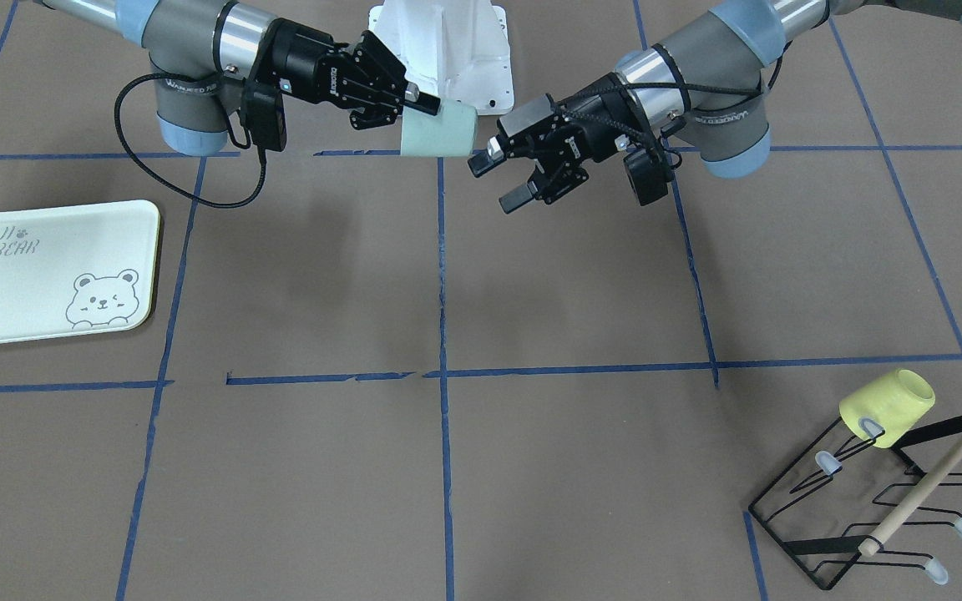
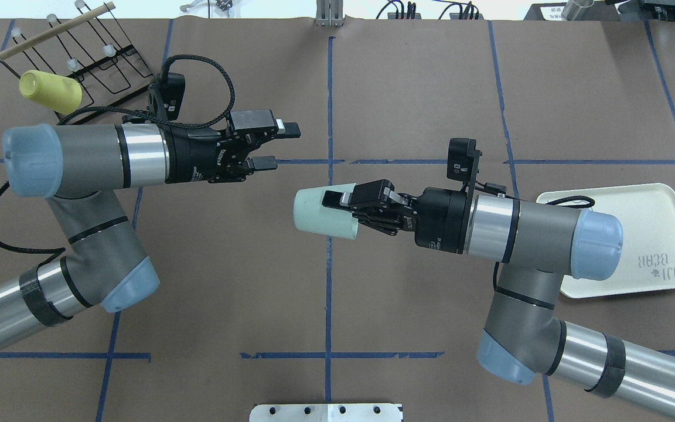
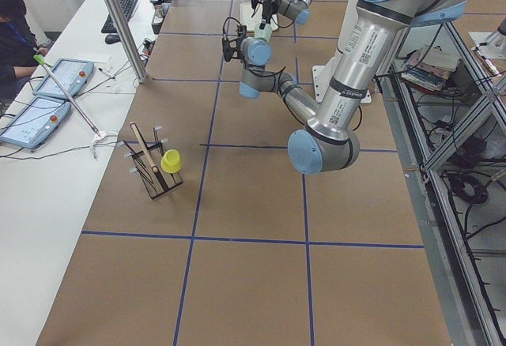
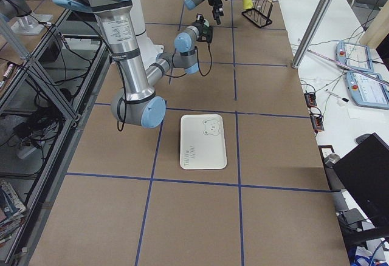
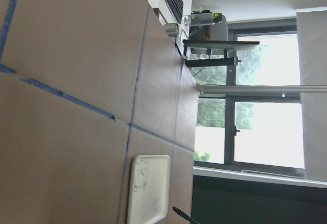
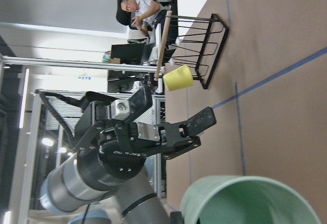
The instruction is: Left arm grabs green cup and hands to right arm on tray
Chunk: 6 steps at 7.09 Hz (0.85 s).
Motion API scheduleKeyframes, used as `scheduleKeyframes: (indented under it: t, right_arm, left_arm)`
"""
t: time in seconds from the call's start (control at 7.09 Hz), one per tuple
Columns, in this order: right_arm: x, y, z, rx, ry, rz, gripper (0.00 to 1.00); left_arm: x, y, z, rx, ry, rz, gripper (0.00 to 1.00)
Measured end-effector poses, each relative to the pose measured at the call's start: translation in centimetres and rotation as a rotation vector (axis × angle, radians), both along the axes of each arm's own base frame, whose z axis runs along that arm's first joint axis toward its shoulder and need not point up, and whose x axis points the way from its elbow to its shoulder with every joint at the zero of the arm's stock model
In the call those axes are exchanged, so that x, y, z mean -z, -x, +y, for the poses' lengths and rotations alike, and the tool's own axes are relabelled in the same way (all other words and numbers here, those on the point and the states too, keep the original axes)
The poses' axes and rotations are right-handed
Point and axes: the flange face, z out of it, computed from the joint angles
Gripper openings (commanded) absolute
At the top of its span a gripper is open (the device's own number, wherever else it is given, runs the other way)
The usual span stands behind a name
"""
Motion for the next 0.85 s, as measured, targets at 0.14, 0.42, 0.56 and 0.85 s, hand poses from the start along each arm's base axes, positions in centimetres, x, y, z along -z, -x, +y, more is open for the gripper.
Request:
scheduleKeyframes:
  t: [0.14, 0.42, 0.56, 0.85]
  right_arm:
    - [-0.7, -0.1, -2.3, -0.012, 0.022, 0.134, 0.0]
    - [-2.5, -2.6, -8.0, 0.003, 0.07, 0.427, 0.0]
    - [-3.2, -4.4, -10.3, 0.016, 0.109, 0.58, 0.0]
    - [-4.1, -8.0, -12.2, 0.068, 0.114, 0.912, 0.0]
  left_arm:
    - [-1.2, 0.2, -2.0, 0.024, -0.005, -0.148, 1.0]
    - [-4.1, 2.7, -6.1, -0.026, -0.025, -0.438, 1.0]
    - [-5.5, 5.3, -8.2, -0.062, -0.013, -0.562, 1.0]
    - [-8.2, 10.0, -9.2, -0.152, -0.053, -0.809, 1.0]
